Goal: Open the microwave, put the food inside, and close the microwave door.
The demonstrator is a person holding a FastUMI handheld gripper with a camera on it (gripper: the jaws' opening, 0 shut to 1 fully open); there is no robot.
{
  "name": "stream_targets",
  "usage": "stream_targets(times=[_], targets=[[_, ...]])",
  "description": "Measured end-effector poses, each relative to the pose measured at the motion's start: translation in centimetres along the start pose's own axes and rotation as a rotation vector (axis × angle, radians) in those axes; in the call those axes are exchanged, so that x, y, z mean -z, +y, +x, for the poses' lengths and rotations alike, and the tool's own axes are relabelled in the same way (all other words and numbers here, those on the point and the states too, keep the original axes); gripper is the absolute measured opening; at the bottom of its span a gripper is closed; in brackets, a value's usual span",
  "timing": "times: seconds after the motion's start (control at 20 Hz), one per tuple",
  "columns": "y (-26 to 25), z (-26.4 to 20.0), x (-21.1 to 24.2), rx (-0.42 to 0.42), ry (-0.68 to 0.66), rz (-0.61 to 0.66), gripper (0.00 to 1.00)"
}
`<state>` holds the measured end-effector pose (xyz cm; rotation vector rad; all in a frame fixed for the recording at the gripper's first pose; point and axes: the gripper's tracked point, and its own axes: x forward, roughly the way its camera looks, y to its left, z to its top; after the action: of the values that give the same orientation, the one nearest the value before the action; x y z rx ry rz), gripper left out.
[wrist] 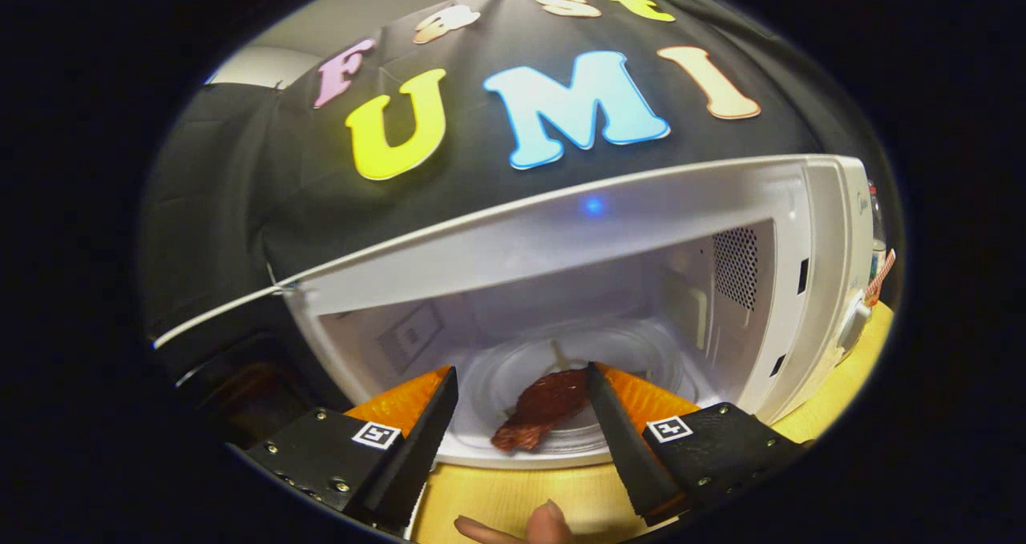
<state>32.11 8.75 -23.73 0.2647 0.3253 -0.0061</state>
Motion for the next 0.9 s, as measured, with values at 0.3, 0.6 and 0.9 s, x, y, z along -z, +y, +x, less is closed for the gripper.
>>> stream_targets(times=[0.3,0.6,0.9], targets=[[7.1,-9.7,-4.6,-0.189,-0.055,-0.036,0.96],[14.1,-19.2,-8.8,-0.388,-0.136,-0.009,0.95],[20.4,-26.5,-8.3,-0.545,-0.168,-0.034,0.95]])
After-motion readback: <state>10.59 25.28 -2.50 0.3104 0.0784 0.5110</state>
